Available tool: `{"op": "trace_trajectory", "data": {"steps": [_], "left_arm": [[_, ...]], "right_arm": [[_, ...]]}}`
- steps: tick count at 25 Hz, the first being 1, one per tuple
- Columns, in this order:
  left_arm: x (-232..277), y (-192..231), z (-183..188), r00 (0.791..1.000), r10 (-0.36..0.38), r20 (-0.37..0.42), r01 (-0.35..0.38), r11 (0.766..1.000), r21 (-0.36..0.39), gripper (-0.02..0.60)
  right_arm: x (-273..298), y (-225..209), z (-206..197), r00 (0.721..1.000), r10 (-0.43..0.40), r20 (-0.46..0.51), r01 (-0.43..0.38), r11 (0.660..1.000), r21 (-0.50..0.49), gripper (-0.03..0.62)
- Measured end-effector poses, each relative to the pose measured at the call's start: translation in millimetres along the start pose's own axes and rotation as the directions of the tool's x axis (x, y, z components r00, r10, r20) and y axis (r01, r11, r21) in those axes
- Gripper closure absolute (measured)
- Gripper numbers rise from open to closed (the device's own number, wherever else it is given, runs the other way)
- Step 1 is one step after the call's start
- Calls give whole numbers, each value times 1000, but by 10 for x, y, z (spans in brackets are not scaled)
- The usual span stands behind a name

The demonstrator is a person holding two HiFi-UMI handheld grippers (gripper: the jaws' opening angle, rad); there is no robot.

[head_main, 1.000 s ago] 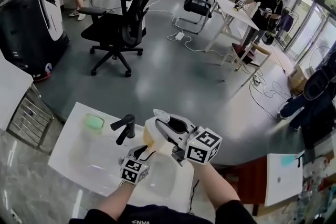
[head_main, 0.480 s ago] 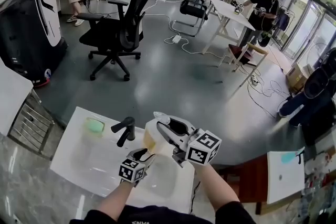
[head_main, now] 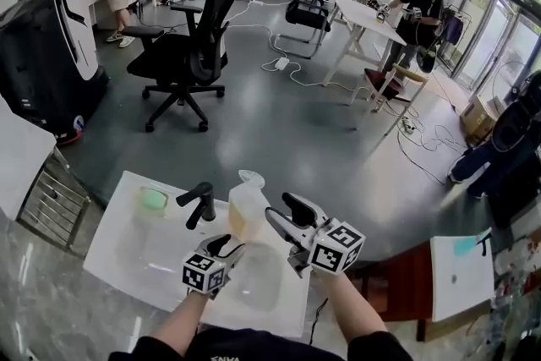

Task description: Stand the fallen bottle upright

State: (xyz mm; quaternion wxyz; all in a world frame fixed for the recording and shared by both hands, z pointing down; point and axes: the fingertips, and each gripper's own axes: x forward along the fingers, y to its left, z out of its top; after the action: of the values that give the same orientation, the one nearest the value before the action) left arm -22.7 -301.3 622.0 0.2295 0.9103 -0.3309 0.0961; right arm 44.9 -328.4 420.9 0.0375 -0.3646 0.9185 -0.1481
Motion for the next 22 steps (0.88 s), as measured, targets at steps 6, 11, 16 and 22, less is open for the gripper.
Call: {"op": "trace_trajectory", "data": {"steps": [6, 11, 16, 22], "left_arm": [[-290, -220, 156, 998, 23, 65, -24, 1000, 19, 380], [-572, -534, 256, 992, 19, 121, -26, 998, 58, 382], [-854, -879, 319, 985, 5, 171, -22, 995, 96, 390], [-1135, -1281, 234, 978, -3, 209, -24, 992, 126, 457]], "right_arm": [[-528, 95, -100, 997, -63, 46, 60, 997, 48, 373], [-997, 198, -296, 986, -155, 59, 152, 987, 50, 458], [-1402, 380, -486, 978, -195, 73, 189, 979, 75, 586], [-1860, 619, -675, 976, -206, 71, 199, 975, 96, 591]]}}
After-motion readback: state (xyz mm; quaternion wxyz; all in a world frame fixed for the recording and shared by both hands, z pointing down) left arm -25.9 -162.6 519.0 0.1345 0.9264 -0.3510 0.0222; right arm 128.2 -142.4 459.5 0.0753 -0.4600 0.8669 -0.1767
